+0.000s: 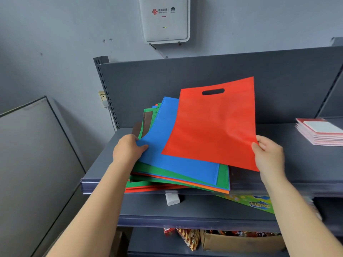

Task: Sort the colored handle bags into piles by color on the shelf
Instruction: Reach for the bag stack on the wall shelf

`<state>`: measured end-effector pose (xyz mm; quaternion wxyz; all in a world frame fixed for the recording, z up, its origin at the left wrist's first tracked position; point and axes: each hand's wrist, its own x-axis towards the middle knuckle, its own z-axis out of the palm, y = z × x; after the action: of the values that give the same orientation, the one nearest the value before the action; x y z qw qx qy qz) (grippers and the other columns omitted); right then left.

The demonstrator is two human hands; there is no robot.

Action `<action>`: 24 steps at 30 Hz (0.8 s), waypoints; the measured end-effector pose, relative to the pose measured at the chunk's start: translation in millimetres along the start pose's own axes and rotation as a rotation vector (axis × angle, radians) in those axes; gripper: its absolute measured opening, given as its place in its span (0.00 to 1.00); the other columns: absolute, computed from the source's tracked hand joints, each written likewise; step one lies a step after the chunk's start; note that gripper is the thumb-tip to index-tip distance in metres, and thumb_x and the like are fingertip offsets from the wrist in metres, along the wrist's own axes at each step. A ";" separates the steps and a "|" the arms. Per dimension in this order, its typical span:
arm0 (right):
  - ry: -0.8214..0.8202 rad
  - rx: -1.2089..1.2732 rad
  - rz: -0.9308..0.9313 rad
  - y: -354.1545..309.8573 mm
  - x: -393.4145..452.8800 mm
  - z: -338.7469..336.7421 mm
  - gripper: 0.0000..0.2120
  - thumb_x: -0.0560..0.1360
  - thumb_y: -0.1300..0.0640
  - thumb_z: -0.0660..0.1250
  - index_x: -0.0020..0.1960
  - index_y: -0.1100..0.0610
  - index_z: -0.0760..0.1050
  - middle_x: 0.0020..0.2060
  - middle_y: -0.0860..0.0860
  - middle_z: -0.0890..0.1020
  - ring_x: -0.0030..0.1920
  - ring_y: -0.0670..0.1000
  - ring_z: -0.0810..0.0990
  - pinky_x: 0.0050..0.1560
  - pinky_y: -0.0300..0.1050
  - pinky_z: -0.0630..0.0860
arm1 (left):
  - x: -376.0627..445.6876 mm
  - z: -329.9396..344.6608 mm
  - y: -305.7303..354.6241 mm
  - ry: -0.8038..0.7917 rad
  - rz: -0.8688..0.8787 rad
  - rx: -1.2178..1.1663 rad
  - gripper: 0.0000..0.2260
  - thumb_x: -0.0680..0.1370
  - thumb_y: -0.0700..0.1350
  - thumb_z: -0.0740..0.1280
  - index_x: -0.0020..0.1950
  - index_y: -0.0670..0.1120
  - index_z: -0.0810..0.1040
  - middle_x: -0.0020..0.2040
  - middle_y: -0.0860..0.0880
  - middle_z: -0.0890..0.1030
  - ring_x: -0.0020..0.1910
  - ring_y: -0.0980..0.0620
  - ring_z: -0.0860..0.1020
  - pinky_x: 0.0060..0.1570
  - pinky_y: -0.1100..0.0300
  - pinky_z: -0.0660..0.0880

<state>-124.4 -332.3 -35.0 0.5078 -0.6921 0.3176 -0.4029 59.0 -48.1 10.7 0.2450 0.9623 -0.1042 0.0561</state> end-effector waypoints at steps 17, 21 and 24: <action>-0.367 0.495 0.068 -64.9 -77.9 16.3 0.16 0.80 0.66 0.59 0.49 0.46 0.79 0.46 0.44 0.84 0.49 0.45 0.83 0.53 0.43 0.79 | -127.7 -70.3 -55.6 0.657 -0.061 -0.523 0.05 0.75 0.38 0.68 0.43 0.48 0.76 0.38 0.50 0.78 0.34 0.54 0.74 0.33 0.64 0.68; -0.529 0.600 0.141 -76.9 -115.1 33.7 0.13 0.79 0.65 0.60 0.53 0.50 0.79 0.47 0.47 0.85 0.47 0.45 0.83 0.51 0.42 0.80 | -187.5 -87.0 -88.7 0.865 -0.188 -0.653 0.04 0.75 0.40 0.68 0.42 0.48 0.76 0.37 0.56 0.78 0.34 0.62 0.74 0.34 0.69 0.68; -0.638 0.652 0.187 -83.8 -145.7 50.3 0.12 0.79 0.64 0.61 0.55 0.50 0.78 0.45 0.44 0.85 0.46 0.43 0.83 0.49 0.39 0.80 | -233.1 -100.4 -111.4 1.015 -0.255 -0.736 0.07 0.76 0.40 0.68 0.41 0.51 0.76 0.38 0.56 0.78 0.35 0.62 0.75 0.35 0.73 0.69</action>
<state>-146.6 -162.5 3.0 0.8055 -0.5538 0.0634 -0.2012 -147.8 136.4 10.1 0.5832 0.6736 0.1277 0.4358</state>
